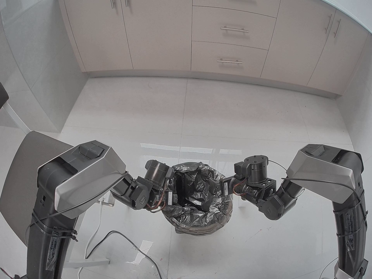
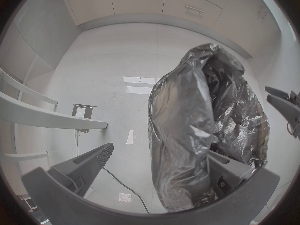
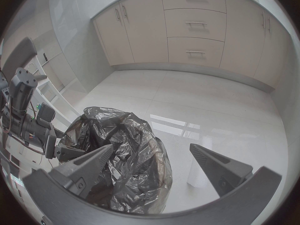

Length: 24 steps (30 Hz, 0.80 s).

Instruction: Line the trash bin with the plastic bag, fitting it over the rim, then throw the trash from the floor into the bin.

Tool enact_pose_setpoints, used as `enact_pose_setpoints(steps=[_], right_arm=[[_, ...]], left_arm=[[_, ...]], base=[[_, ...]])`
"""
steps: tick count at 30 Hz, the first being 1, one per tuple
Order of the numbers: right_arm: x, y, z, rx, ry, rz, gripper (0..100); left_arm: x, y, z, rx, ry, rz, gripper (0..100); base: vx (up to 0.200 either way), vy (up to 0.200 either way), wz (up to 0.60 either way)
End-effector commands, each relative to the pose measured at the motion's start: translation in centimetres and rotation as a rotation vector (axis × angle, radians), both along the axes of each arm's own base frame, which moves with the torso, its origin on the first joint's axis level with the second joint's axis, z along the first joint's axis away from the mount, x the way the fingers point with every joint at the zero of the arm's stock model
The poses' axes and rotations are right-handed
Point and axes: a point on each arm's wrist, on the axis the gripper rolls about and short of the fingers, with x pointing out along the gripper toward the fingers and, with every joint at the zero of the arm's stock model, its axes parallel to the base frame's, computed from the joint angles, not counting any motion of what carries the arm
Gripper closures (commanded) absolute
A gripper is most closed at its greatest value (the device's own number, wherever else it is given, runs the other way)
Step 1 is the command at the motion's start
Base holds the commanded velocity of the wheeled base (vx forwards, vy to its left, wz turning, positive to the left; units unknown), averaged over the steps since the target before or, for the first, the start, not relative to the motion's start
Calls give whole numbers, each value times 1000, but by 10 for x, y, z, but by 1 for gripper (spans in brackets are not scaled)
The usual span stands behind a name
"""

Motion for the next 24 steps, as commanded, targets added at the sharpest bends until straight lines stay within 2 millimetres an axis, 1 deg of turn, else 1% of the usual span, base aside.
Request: enact_pose_setpoints(steps=[1, 9, 14, 17, 18, 20, 24], right_arm=[[1, -1, -6, -6, 11, -3, 0], [1, 0, -13, -12, 22, 0, 0], [8, 4, -19, -10, 15, 0, 0], [16, 6, -24, -3, 3, -3, 0], [22, 6, -29, 0, -3, -9, 0], [28, 8, -34, 1, -7, -13, 0], [39, 3, -42, -2, -11, -33, 0]], left_arm=[[4, 4, -10, 33, 9, -5, 0], [7, 7, -17, 73, 3, 15, 0], [7, 7, -15, 72, 0, 16, 0], [4, 2, -12, 69, -4, 2, 0], [2, -3, -10, 67, -9, -9, 0], [0, -7, -6, 63, -17, -19, 0], [-2, -10, -4, 60, -20, -26, 0]], base=[[0, 0, 0], [0, 0, 0], [0, 0, 0], [0, 0, 0], [0, 0, 0], [0, 0, 0], [0, 0, 0]])
